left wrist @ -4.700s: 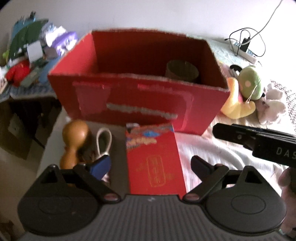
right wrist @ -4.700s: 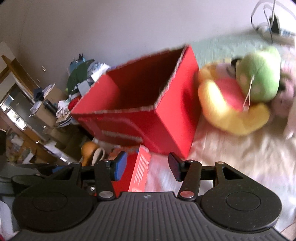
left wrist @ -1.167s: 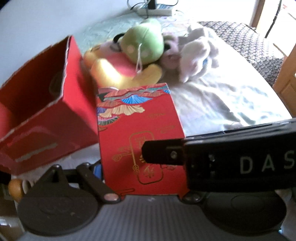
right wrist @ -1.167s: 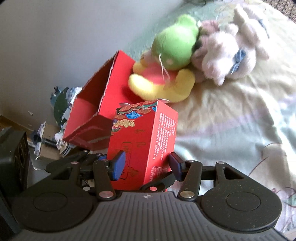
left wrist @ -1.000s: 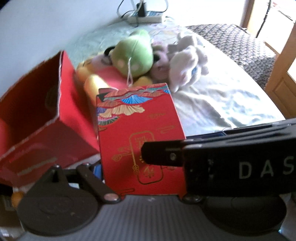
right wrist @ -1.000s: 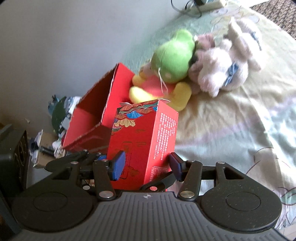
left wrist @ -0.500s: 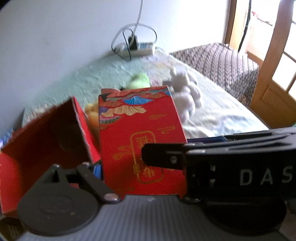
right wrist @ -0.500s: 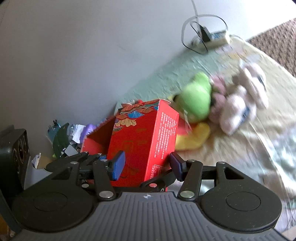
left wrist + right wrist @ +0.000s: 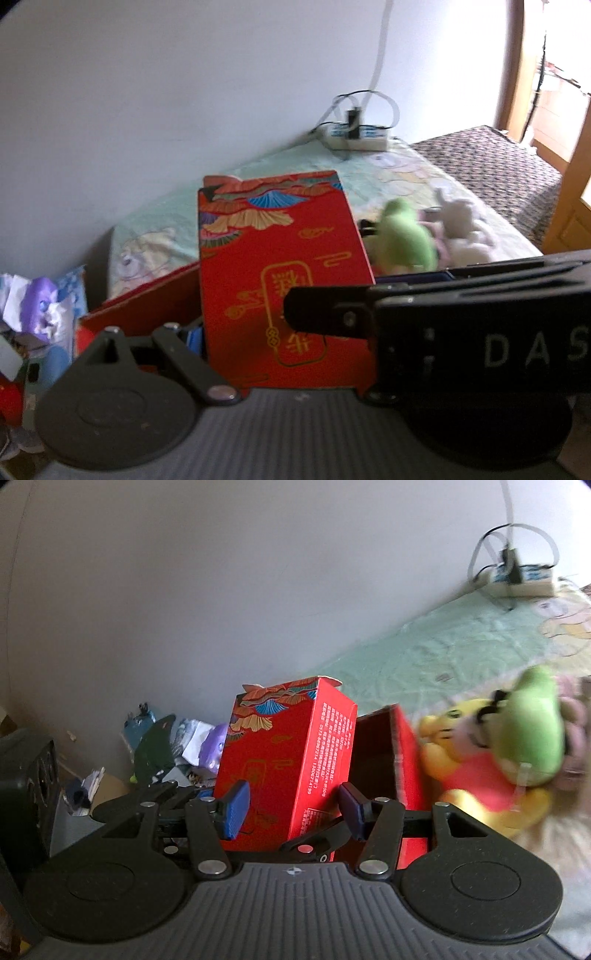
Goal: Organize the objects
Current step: 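Lower the gift box into the red box and open the right gripper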
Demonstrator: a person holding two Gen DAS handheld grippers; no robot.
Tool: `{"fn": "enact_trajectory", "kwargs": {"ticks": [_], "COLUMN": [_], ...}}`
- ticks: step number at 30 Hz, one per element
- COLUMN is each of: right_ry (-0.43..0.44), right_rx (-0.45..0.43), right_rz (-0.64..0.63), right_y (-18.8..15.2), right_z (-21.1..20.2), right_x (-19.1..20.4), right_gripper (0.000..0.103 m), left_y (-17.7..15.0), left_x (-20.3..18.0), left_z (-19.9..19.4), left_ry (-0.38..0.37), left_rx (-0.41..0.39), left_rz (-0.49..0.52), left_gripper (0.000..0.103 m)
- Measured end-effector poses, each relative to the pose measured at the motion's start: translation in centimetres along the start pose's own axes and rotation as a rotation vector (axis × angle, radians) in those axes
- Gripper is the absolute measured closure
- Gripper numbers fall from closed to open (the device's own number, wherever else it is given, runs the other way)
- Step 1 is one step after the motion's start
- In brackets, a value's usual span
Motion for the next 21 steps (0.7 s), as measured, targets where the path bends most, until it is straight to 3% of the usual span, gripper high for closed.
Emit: {"fn": "enact_trajectory", "kwargs": {"ticks": [10,21], "right_ry": [-0.002,-0.038], "right_rx": [0.217,0.474], "right_rz": [-0.024,0.037], "right_y": [-0.1,-1.1], "right_z": [10.4,17.5], "right_x": [2.0,-0.8], "right_gripper": [0.047,0.042], "left_y": [-2.1,-4.8], "left_x": [8.2,10.9], "left_z": [5.8,13.8], "left_ry": [0.049,-0.019], "left_rx": [0.134,0.351], "left_rz": [-0.111,-0.177], "left_gripper": [0.019,0.020]}}
Point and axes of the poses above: each gripper's, at about its wrist camera, not at the fingertips, and z roughly the way its jaws point, x to its left, y to its top, the point moved 1 cm from there along z, roughly the way its jaws point, and after that the axes turned 3 degrees about -z, right-handed, at the moved point
